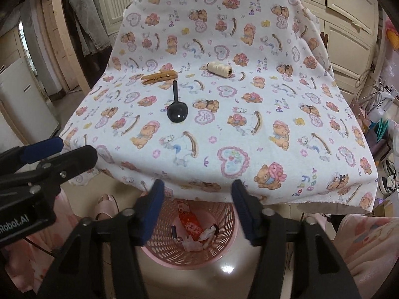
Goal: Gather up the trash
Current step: 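Raise both grippers back over the table toward the spoon and clothespin, then grasp the black spoon by its handle with the right gripper, then grasp the wooden clothespin with the left gripper while the right gripper holds the spoon, then carry the clothespin and spoon down over the pink basket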
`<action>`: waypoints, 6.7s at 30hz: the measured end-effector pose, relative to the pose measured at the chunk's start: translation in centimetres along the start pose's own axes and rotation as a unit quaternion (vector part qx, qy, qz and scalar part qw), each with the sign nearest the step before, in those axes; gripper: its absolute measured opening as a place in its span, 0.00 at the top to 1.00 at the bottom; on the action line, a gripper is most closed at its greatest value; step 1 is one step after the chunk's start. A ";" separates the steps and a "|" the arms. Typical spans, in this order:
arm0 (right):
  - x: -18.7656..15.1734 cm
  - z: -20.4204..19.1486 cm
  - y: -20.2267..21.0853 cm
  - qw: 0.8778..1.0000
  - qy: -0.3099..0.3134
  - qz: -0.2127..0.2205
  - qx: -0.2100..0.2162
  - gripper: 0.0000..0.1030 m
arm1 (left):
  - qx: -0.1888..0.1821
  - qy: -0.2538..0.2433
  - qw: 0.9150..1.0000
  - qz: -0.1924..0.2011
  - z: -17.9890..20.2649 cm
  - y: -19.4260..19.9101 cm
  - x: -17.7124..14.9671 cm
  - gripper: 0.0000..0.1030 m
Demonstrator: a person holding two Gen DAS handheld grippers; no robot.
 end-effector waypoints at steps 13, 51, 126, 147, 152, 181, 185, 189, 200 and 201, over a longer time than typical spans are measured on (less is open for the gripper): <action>0.3 0.5 0.1 0.999 -0.009 0.015 -0.029 0.15 | 0.012 0.029 0.999 0.028 -1.3 1.0 0.8 0.12; 10.7 -3.6 -8.5 0.997 0.068 -0.015 0.039 0.79 | 0.027 0.098 0.995 -0.009 -6.8 -1.7 2.0 0.12; 10.5 8.9 -5.0 0.996 -0.049 0.007 0.079 0.95 | 0.050 -0.071 0.994 -0.060 -0.8 -20.6 15.6 0.26; 10.6 9.5 -5.1 0.995 -0.061 0.002 0.077 0.95 | -0.040 -0.022 0.998 -0.030 1.9 -8.4 9.9 0.86; 10.5 10.2 -4.3 0.993 -0.083 0.003 0.086 0.95 | -0.019 -0.049 0.999 0.002 2.3 -6.2 9.9 0.86; 3.9 3.5 6.2 0.988 -0.074 0.027 0.132 0.95 | -0.110 0.049 0.992 -0.040 -0.8 -0.5 2.3 0.86; 2.1 2.1 3.9 0.990 -0.057 -0.011 0.130 0.95 | -0.108 0.073 0.987 -0.092 -1.3 -2.9 0.9 0.86; 0.9 1.2 2.2 0.990 -0.041 -0.037 0.127 0.95 | -0.091 0.045 0.989 -0.104 -0.3 -3.3 0.2 0.86; -0.4 1.3 -2.9 0.987 -0.063 -0.098 0.113 0.95 | -0.086 0.036 0.978 -0.184 0.9 -6.5 -2.3 0.86; -0.4 1.4 -3.5 0.985 -0.070 -0.105 0.116 0.95 | -0.084 0.042 0.977 -0.194 0.7 -6.9 -2.6 0.86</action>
Point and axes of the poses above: each gripper's, at about its wrist camera, not at the fingertips, and y roughly against the way its jaws point, z to its right, x to its top, the point moved 1 cm from there along -y, roughly the way its jaws point, and after that the axes turned 4 degrees about z, right-handed, at the moved point
